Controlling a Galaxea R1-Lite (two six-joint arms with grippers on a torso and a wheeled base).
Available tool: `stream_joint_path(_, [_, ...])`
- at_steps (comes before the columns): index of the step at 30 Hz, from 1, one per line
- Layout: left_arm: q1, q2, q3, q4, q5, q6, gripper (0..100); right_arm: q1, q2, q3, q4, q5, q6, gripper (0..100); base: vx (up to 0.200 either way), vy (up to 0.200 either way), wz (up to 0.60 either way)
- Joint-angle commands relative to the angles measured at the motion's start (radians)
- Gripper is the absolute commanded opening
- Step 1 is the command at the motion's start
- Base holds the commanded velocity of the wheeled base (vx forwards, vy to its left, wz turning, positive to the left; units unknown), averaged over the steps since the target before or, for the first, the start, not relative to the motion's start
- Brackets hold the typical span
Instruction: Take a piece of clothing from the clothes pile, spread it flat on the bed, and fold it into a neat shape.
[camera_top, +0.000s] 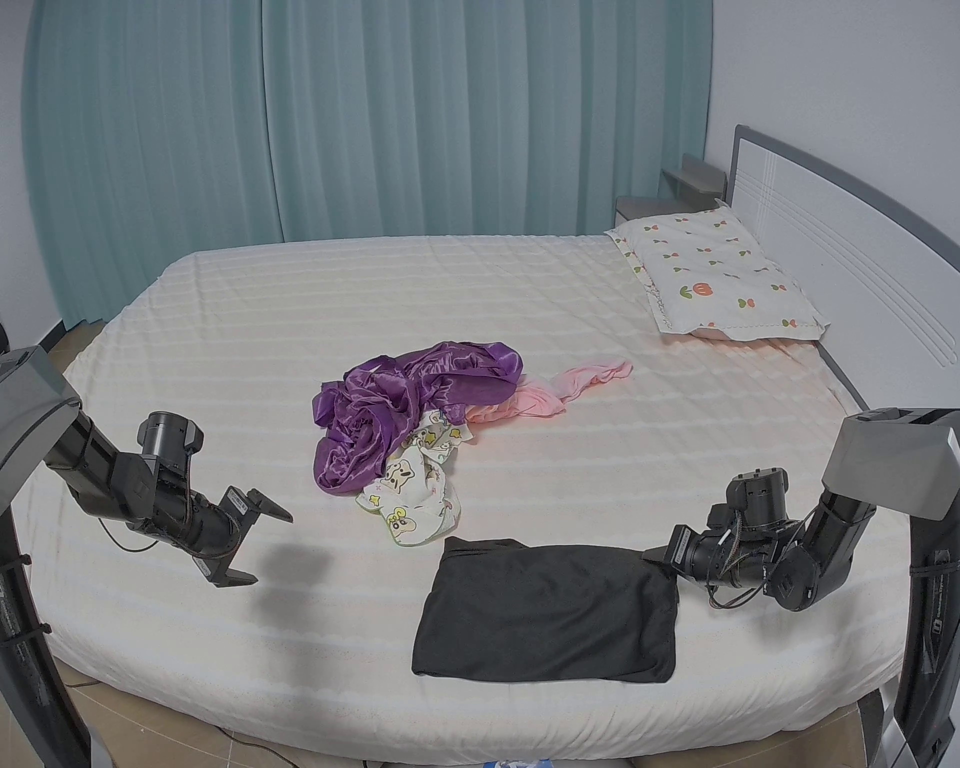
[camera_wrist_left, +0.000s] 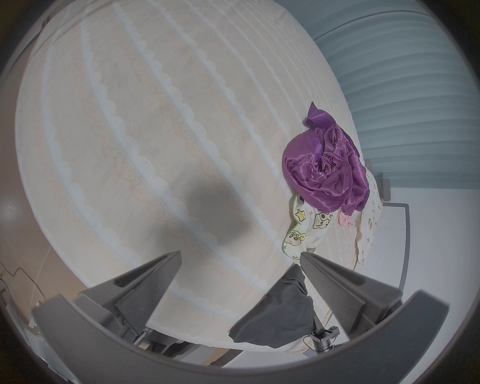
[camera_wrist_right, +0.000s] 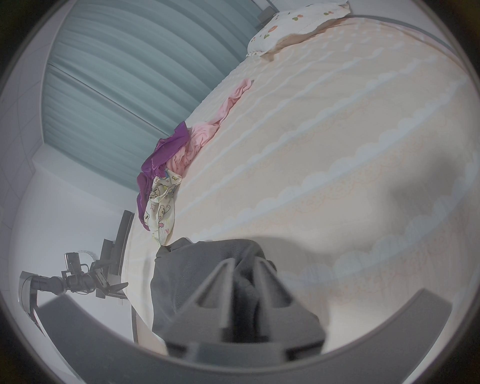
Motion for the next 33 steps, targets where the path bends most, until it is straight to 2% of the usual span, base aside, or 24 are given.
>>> stream_joint_path(1, [0.0, 0.001, 0.001, 0.0, 0.0, 0.0, 100, -0.003, -0.03, 0.016, -0.002, -0.007, 0.002, 0, 0.0, 0.0, 0.0])
stream_joint_path(4, [0.0, 0.001, -0.001, 0.0, 0.0, 0.0, 100, -0.003, -0.044, 0.022, -0.008, -0.01, 0.001, 0, 0.0, 0.0, 0.0])
stream_joint_path(14, [0.0, 0.001, -0.001, 0.0, 0.0, 0.0, 100, -0.009, -0.02, 0.091, -0.226, -0.019, -0.004, 0, 0.0, 0.0, 0.0])
stream_joint_path(19, [0.0, 0.001, 0.001, 0.0, 0.0, 0.0, 100, -0.009, 0.03, 0.096, -0.247, -0.021, -0.011, 0, 0.0, 0.0, 0.0])
stream_joint_path(20, [0.0, 0.001, 0.001, 0.0, 0.0, 0.0, 100, -0.009, 0.033, 0.096, -0.244, -0.022, -0.01, 100, 0.0, 0.0, 0.0])
stream_joint_path(25, [0.0, 0.001, -0.001, 0.002, 0.0, 0.0, 100, -0.024, 0.023, 0.106, -0.255, -0.022, -0.011, 100, 0.0, 0.0, 0.0])
stream_joint_path(30, [0.0, 0.001, -0.001, 0.0, 0.0, 0.0, 100, -0.078, -0.053, 0.171, -0.253, -0.005, -0.027, 100, 0.0, 0.0, 0.0])
stream_joint_path(33, [0.0, 0.001, -0.001, 0.002, 0.0, 0.0, 100, -0.092, -0.079, 0.263, -0.261, 0.013, -0.094, 100, 0.0, 0.0, 0.0])
